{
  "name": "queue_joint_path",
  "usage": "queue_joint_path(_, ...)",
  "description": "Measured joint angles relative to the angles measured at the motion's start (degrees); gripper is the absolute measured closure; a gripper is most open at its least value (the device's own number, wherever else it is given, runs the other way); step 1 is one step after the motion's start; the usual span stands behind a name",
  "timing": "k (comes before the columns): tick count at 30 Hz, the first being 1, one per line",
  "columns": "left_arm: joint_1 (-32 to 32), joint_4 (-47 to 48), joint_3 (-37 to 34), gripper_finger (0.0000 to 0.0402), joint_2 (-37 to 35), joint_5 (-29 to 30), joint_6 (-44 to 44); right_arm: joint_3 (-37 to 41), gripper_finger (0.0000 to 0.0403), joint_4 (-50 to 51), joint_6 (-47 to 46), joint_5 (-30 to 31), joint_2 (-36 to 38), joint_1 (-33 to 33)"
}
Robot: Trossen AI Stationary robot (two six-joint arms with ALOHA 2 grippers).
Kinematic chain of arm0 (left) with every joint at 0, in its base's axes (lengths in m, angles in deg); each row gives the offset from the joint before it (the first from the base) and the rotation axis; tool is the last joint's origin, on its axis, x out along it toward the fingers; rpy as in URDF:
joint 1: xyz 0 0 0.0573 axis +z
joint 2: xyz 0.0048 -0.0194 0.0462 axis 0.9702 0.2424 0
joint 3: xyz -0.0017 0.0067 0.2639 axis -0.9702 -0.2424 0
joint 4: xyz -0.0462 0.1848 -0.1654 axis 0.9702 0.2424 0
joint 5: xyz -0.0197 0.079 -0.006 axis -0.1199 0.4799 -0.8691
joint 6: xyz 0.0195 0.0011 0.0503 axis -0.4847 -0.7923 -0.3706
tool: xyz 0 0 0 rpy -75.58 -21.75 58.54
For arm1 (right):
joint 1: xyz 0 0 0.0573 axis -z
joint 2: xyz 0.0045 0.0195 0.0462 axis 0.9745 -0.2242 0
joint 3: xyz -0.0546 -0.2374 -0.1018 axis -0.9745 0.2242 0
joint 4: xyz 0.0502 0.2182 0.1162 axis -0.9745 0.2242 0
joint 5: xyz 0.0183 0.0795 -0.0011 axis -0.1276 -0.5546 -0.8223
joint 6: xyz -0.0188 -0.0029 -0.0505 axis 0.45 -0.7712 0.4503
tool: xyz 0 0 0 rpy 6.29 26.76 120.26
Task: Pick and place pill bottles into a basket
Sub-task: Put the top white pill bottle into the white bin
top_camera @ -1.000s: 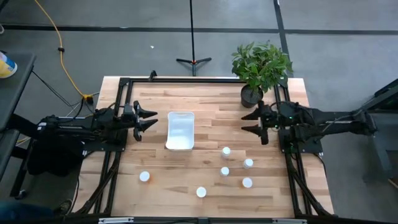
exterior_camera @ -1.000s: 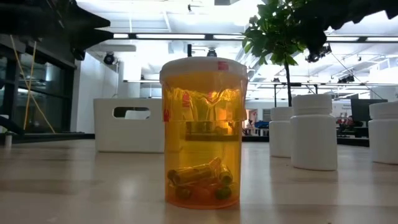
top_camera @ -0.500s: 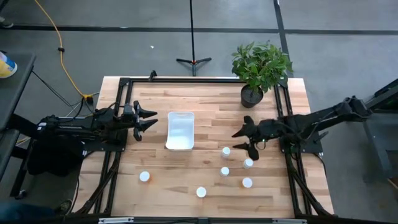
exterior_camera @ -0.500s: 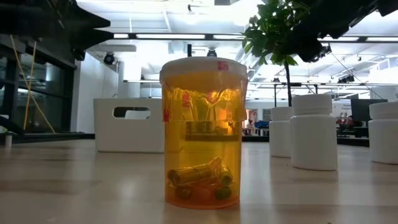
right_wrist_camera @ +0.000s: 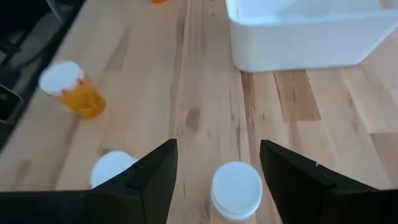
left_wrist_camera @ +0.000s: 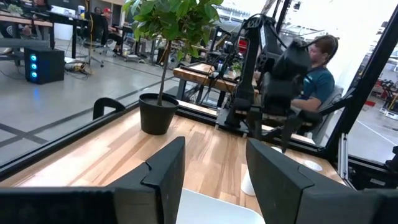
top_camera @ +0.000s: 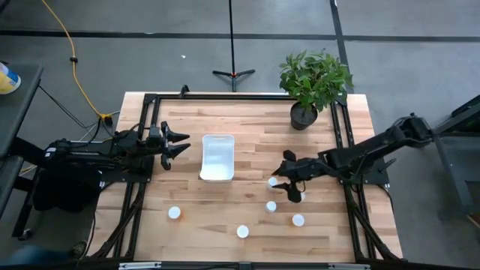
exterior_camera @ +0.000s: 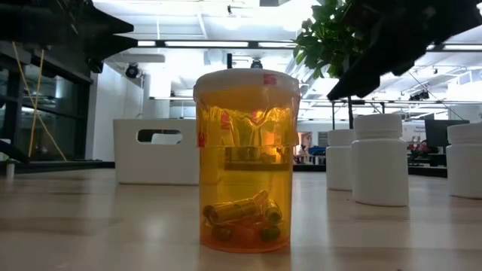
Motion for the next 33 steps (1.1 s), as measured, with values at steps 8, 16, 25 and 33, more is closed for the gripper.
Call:
queue_joint_path(8,0.0,0.0,0.0,0.0197,0.0,0.0,0.0,0.0,0.0169,-0.5,-1.2,-0.7,-5.2,0.0)
queue_joint_path(16,0.0,0.0,0.0,0.0197,0.0,0.0,0.0,0.0,0.0126,-1.4,-0.4,0.5,-6.9,0.4)
queue_joint_path(25,0.0,0.1,0.0,0.0197,0.0,0.0,0.0,0.0,0.0124,-1.4,-0.3,1.7,-9.5,0.4)
queue_joint_path(33,0.0,1.0,0.0,0.0197,0.0,0.0,0.0,0.0,0.0124,-1.4,-0.3,2.2,-9.6,0.4)
